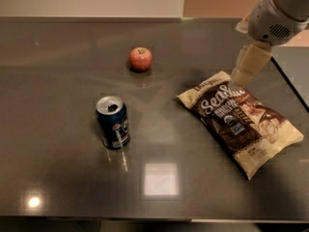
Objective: Pick apple
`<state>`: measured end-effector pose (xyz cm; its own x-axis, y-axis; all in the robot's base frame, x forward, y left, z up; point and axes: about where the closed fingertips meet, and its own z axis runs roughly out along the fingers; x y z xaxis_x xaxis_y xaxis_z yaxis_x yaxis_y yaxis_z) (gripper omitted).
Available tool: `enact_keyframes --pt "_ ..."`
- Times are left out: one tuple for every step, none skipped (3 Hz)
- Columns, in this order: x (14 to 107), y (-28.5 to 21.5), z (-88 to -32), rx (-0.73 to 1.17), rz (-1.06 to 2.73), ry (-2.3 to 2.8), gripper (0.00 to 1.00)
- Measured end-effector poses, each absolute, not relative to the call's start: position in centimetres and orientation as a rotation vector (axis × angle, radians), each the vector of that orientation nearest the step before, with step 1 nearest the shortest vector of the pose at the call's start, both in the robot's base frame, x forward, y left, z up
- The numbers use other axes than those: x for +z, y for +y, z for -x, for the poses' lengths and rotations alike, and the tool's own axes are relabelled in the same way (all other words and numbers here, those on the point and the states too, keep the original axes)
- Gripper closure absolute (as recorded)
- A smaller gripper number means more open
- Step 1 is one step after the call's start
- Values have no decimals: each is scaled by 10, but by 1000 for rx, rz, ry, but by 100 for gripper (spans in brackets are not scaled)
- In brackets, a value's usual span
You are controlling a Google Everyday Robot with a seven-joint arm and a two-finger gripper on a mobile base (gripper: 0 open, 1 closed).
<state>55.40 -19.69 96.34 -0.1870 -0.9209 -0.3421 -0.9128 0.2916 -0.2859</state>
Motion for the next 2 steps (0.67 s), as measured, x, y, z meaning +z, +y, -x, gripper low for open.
enact_keyframes --pt "950 -178 -595 45 1595 2113 0" --pt "937 -140 -643 130 1525 2089 0"
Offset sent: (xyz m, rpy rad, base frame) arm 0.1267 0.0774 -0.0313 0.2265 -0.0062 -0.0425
